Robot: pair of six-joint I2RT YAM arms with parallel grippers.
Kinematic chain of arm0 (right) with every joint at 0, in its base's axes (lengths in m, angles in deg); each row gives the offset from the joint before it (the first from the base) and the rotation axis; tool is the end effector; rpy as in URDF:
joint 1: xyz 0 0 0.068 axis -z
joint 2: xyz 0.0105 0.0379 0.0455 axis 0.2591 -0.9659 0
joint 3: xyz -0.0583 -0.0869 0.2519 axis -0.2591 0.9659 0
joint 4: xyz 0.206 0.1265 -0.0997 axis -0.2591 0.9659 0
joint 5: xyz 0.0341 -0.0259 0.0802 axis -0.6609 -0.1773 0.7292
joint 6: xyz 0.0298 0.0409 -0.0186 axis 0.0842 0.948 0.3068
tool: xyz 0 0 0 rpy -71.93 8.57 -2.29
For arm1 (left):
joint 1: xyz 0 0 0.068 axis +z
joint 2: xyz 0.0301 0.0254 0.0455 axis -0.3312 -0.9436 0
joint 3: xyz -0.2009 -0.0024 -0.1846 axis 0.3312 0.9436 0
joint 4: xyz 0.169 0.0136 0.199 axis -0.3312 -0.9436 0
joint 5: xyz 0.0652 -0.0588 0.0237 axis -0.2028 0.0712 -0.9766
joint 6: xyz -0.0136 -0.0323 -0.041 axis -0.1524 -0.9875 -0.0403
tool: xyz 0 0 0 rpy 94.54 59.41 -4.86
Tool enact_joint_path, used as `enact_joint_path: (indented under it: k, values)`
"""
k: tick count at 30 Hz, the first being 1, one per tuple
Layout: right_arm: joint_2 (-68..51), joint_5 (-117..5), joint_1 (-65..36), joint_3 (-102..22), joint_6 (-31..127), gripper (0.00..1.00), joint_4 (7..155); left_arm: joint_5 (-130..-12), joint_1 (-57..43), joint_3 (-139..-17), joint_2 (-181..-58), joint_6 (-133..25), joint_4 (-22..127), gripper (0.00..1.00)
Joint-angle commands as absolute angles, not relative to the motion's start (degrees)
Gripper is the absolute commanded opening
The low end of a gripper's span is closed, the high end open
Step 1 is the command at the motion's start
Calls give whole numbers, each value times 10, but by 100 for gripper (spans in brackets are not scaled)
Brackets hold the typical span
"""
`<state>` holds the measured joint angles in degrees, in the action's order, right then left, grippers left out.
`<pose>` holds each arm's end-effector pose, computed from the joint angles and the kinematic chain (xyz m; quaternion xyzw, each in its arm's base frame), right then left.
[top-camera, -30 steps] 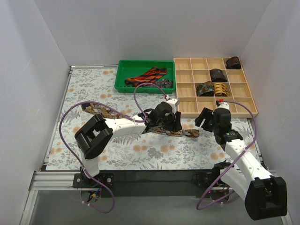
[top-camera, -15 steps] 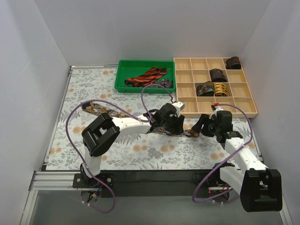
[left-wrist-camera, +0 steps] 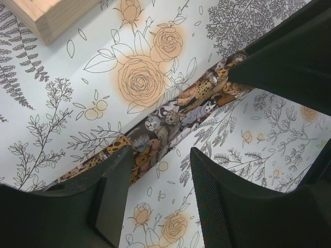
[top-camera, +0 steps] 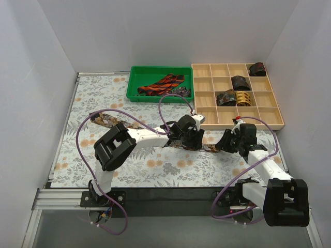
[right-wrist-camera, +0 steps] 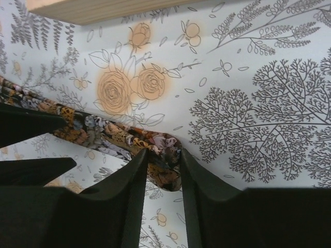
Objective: Roll the ties
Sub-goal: Roll the tie
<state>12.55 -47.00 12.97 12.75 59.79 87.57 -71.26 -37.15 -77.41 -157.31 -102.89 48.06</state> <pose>0.1962 0.0170 0.1658 0.0786 0.9114 0.1982 0.3520 0.2303 -0.3565 0.1627 -0.0027 0.9195 -0.3635 0.1494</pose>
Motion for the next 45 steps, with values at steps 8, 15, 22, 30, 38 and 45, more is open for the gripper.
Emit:
enact_joint_path:
  k: [8,15,22,30,38,45]
  values:
    - [100,-516,138,128,565,10,899,-748,-373,-776,-1538,-990,470,45]
    - [105,-545,134,93,532,1,948,-770,-357,-742,-1511,-982,470,43]
    - [89,-580,101,53,535,1,980,-772,-345,-708,-1486,-983,491,39]
    - [47,-692,19,-21,548,1,1055,-770,-344,-676,-1506,-1003,504,26]
    - [42,-749,-19,-38,558,1,1078,-789,-345,-669,-1441,-999,513,29]
    - [36,-774,-32,-55,548,1,1090,-817,-345,-685,-1474,-998,487,29]
